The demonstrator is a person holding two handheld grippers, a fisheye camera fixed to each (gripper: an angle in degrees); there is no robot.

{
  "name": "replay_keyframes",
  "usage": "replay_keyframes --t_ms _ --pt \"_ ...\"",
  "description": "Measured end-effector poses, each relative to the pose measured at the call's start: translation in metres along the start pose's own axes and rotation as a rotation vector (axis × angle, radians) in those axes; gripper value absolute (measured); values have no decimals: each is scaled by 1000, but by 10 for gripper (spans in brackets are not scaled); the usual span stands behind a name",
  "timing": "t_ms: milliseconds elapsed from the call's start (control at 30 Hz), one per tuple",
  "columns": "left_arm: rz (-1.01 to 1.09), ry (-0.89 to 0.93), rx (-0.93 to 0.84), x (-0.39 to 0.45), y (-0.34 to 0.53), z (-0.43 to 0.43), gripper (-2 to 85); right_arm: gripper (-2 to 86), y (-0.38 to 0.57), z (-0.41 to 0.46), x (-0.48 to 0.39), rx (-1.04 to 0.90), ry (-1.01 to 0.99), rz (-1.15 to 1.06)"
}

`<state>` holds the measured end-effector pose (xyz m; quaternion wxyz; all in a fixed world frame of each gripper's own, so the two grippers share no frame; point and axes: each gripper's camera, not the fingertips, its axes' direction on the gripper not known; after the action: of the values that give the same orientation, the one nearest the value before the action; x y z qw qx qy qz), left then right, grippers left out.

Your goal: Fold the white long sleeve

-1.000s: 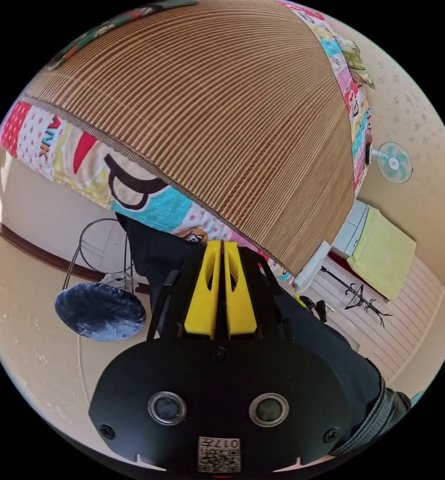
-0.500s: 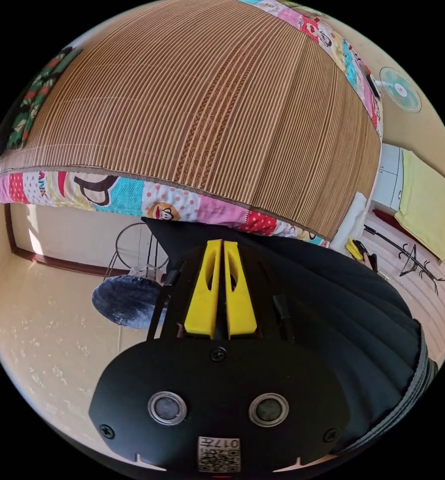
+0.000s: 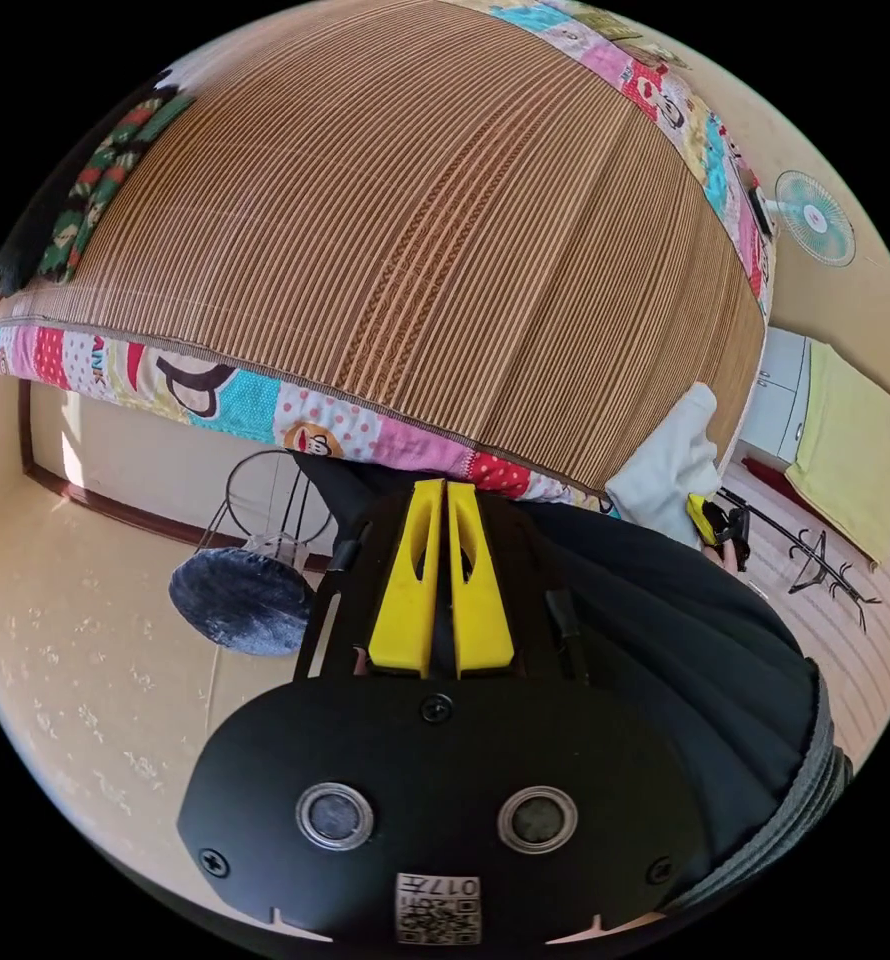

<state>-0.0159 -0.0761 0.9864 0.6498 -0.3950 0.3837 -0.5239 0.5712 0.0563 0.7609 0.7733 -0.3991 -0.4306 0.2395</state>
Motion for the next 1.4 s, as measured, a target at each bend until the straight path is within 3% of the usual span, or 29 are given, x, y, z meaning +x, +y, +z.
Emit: replay_keyframes --t_ms 200,333,467,633,733,800,967,1100,1333,1400 --pt "89 -110 35 24 -20 23 -10 63 21 -104 0 413 303 41" --pt "88 -153 138 24 -29 25 -10 115 7 -120 17 431 382 63" --pt "126 -89 275 33 -43 13 -10 105 -24 -96 62 180 199 91" --pt "215 92 487 54 -59 -21 -9 59 -13 -90 78 214 -59 133" --pt "323 190 552 75 -65 -38 -5 41 -1 -95 65 264 -297 -8" --pt "399 257 551 90 -70 -45 4 34 8 -100 40 285 -557 -213" --pt "549 487 384 133 -97 -42 99 29 19 -87 -51 101 -533 -497" --pt "562 691 73 167 -138 -3 178 27 37 -57 -131 -83 -379 -657" --pt "387 610 -230 149 -191 90 217 26 82 1 -214 -333 -161 -852" --pt "319 730 -287 121 -192 116 182 25 95 14 -226 -346 -101 -872"
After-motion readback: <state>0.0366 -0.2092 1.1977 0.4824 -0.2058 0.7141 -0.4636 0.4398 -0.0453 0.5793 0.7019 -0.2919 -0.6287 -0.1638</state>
